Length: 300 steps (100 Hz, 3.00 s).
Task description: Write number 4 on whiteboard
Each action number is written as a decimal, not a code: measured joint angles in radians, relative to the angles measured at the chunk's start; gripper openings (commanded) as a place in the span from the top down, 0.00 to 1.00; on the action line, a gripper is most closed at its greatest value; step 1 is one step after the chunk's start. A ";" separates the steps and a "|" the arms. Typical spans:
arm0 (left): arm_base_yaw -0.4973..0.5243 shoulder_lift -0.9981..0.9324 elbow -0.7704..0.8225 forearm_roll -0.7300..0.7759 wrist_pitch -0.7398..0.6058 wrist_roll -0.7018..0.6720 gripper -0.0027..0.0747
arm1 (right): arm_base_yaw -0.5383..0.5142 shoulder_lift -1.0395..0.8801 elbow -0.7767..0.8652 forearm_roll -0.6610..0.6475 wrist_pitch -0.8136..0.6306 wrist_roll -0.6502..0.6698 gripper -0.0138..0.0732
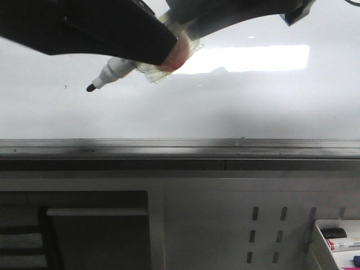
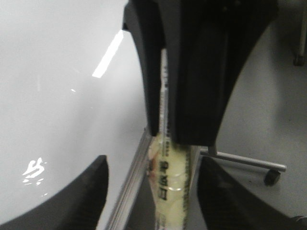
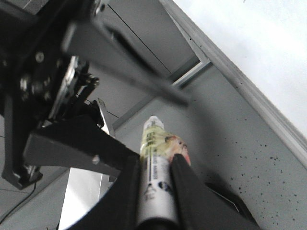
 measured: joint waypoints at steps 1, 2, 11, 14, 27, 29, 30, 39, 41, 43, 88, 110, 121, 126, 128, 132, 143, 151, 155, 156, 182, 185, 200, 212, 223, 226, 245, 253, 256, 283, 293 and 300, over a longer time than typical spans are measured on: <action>0.005 -0.002 0.000 0.000 0.000 -0.005 0.30 | 0.000 -0.003 0.002 0.000 -0.002 -0.002 0.89; 0.008 -0.006 0.000 0.000 0.000 -0.008 0.30 | 0.000 -0.005 0.002 0.002 -0.009 -0.002 0.89; 0.055 -0.037 0.000 -0.005 0.002 -0.044 0.30 | 0.000 -0.047 0.032 0.004 -0.072 -0.005 0.89; 0.073 -0.048 0.000 -0.005 0.007 -0.058 0.30 | 0.000 -0.066 0.051 0.006 -0.098 -0.008 0.89; 0.174 -0.108 0.001 -0.005 0.027 -0.124 0.30 | 0.000 -0.186 0.146 0.013 -0.237 -0.043 0.89; 0.191 -0.115 0.002 -0.005 0.032 -0.133 0.30 | 0.000 -0.208 0.165 0.017 -0.252 -0.053 0.89; 0.197 -0.121 0.005 -0.005 0.032 -0.137 0.30 | 0.000 -0.216 0.171 0.018 -0.267 -0.056 0.89; 0.267 -0.168 0.025 -0.016 0.036 -0.159 0.30 | 0.000 -0.310 0.247 0.049 -0.363 -0.116 0.89; 0.283 -0.178 0.032 -0.022 0.037 -0.163 0.30 | 0.000 -0.331 0.263 0.059 -0.384 -0.133 0.89; 0.298 -0.185 0.039 -0.026 0.037 -0.163 0.30 | 0.000 -0.351 0.277 0.070 -0.396 -0.148 0.89; 0.484 -0.330 0.192 -0.135 0.037 -0.173 0.30 | 0.000 -0.346 0.304 0.202 -0.563 -0.340 0.89; 0.484 -0.330 0.194 -0.163 0.037 -0.173 0.30 | 0.000 -0.181 0.193 0.273 -0.581 -0.407 0.89; 0.484 -0.330 0.194 -0.165 0.037 -0.173 0.30 | 0.000 -0.116 0.143 0.276 -0.590 -0.411 0.89; 0.484 -0.330 0.194 -0.165 0.037 -0.173 0.30 | 0.000 -0.088 0.125 0.278 -0.604 -0.412 0.89; 0.484 -0.330 0.194 -0.165 0.037 -0.173 0.30 | 0.000 -0.081 0.122 0.278 -0.610 -0.413 0.89; 0.484 -0.330 0.194 -0.165 0.037 -0.173 0.30 | 0.000 -0.066 0.113 0.280 -0.622 -0.413 0.89; 0.484 -0.330 0.194 -0.167 0.035 -0.173 0.30 | 0.000 -0.036 0.102 0.282 -0.654 -0.413 0.89; 0.484 -0.330 0.194 -0.167 0.030 -0.173 0.30 | 0.000 -0.025 0.100 0.286 -0.661 -0.413 0.89; 0.484 -0.330 0.194 -0.167 0.030 -0.173 0.30 | 0.000 -0.018 0.098 0.288 -0.661 -0.413 0.89; 0.484 -0.330 0.194 -0.167 0.029 -0.173 0.30 | 0.002 -0.018 0.098 0.288 -0.661 -0.413 0.89; 0.484 -0.330 0.194 -0.167 0.026 -0.173 0.30 | 0.035 0.044 0.093 0.291 -0.594 -0.413 0.89; 0.484 -0.330 0.194 -0.167 0.025 -0.173 0.30 | 0.048 0.051 0.093 0.289 -0.593 -0.413 0.89; 0.484 -0.330 0.194 -0.167 0.024 -0.173 0.30 | 0.096 0.061 0.101 0.273 -0.644 -0.405 0.89; 0.484 -0.330 0.194 -0.167 0.024 -0.173 0.30 | 0.105 0.036 0.123 0.272 -0.686 -0.380 0.89; 0.484 -0.330 0.194 -0.167 0.024 -0.173 0.30 | 0.105 -0.027 0.185 0.271 -0.751 -0.374 0.89; 0.484 -0.330 0.194 -0.167 0.024 -0.173 0.30 | 0.105 -0.049 0.205 0.271 -0.770 -0.371 0.89; 0.484 -0.330 0.194 -0.167 0.024 -0.173 0.30 | 0.056 -0.217 0.334 0.273 -0.863 -0.370 0.89; 0.484 -0.330 0.194 -0.167 0.024 -0.173 0.30 | 0.033 -0.261 0.351 0.284 -0.844 -0.368 0.89; 0.484 -0.330 0.194 -0.168 0.024 -0.173 0.30 | 0.031 -0.271 0.351 0.286 -0.817 -0.368 0.89; 0.484 -0.330 0.194 -0.174 0.024 -0.173 0.30 | 0.042 -0.235 0.280 0.286 -0.740 -0.368 0.89; 0.484 -0.330 0.194 -0.174 0.024 -0.173 0.30 | 0.042 -0.184 0.232 0.286 -0.740 -0.368 0.89; 0.484 -0.330 0.194 -0.174 0.024 -0.173 0.30 | 0.042 -0.142 0.202 0.286 -0.740 -0.368 0.89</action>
